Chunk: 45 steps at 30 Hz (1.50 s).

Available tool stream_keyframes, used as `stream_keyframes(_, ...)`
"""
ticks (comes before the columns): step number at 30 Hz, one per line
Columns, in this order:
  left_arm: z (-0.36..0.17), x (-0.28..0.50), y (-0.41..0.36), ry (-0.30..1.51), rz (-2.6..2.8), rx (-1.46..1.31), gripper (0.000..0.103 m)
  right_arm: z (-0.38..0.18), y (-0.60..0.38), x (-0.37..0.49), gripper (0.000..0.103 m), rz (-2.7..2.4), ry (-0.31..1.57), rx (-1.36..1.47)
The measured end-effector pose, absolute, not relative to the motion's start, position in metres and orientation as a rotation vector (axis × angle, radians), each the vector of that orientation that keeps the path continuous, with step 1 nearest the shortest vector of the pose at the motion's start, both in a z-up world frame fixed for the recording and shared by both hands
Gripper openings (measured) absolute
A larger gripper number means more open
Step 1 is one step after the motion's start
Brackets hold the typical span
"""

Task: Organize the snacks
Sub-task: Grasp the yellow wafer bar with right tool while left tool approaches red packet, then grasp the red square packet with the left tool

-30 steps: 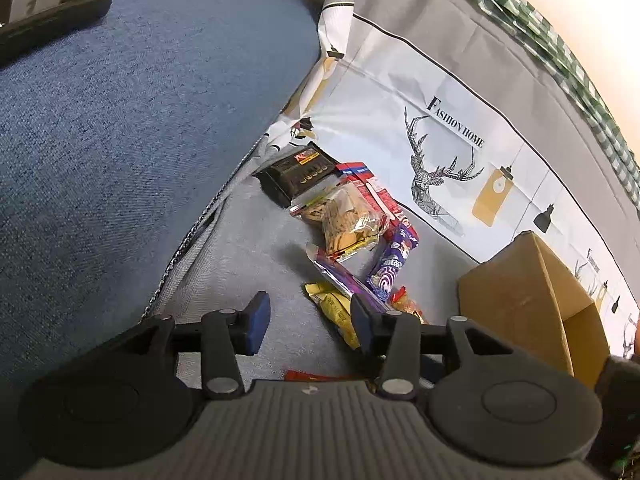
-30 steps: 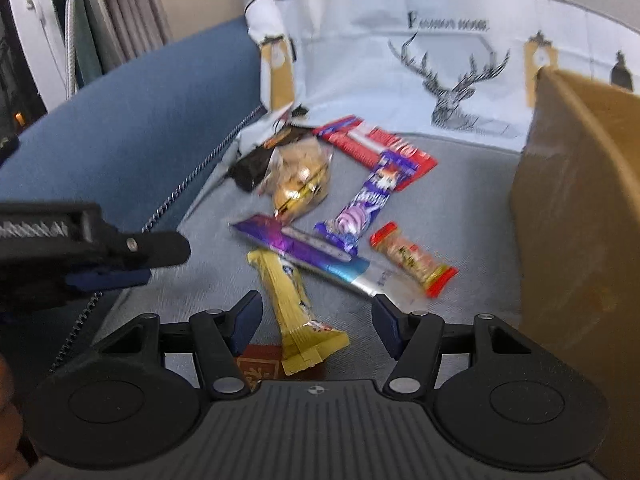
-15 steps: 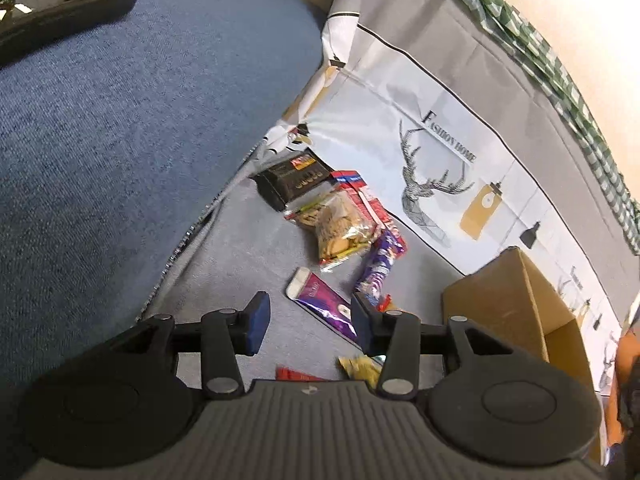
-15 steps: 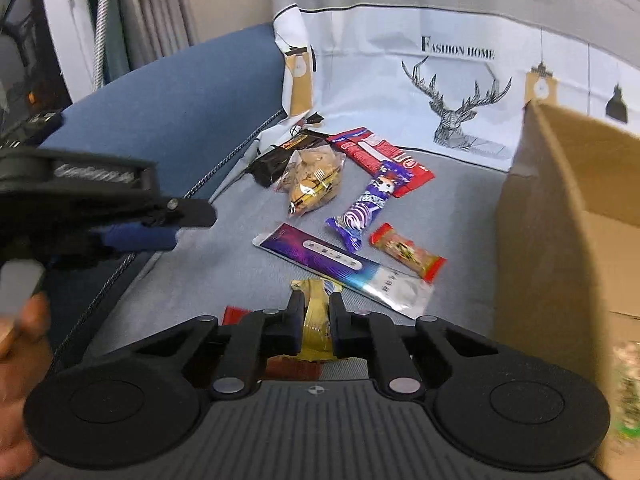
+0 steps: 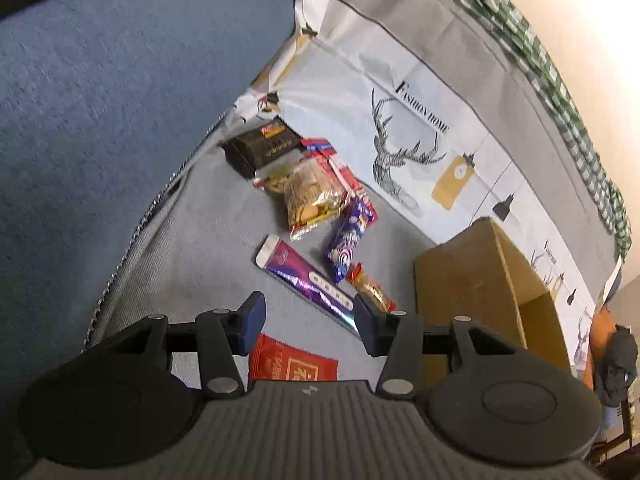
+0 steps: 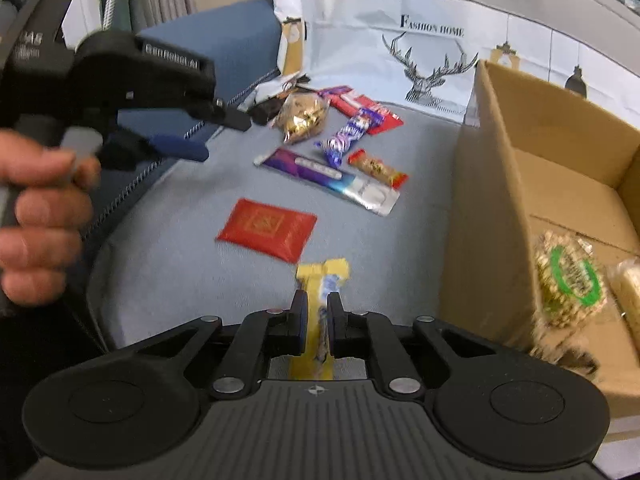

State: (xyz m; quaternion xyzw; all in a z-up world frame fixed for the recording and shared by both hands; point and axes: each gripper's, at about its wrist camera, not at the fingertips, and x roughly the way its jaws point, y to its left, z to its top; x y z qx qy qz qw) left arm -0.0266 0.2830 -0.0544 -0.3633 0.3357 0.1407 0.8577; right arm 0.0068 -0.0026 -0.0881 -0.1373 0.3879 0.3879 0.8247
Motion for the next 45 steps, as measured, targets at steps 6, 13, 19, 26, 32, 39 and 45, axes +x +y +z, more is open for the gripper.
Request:
stream_keyframes(6, -0.064, -0.010, 0.269, 0.824, 0.268, -0.691, 0.075, -0.107, 0.003, 0.006, 0.044, 0.835, 0.833, -0.345)
stream_keyframes(13, -0.077, 0.010, 0.246, 0.934, 0.290, -0.547, 0.084, -0.118, 0.006, 0.009, 0.047, 0.840, 0.845, -0.379)
stream_keyframes(19, -0.093, 0.023, 0.228, 1.006, 0.298, -0.464, 0.091, -0.123, 0.006, 0.015, 0.016, 0.865, 0.874, -0.346)
stream_keyframes(26, -0.098, 0.032, 0.201, 1.010, 0.332, -0.302, 0.098, -0.121, 0.007, 0.013, 0.015, 0.848, 0.868, -0.350)
stream_keyframes(32, -0.103, 0.036, 0.183, 1.025, 0.355, -0.144, 0.086, -0.120, 0.010, 0.012, 0.016, 0.847, 0.862, -0.365)
stream_keyframes(39, -0.097, 0.033, 0.185, 0.978, 0.380, -0.144, 0.062, -0.119, 0.009, 0.012, 0.016, 0.851, 0.857, -0.363)
stream_keyframes(45, -0.086, 0.023, 0.216, 0.923, 0.408, -0.352, 0.062, -0.115, 0.005, 0.009, 0.016, 0.860, 0.837, -0.336)
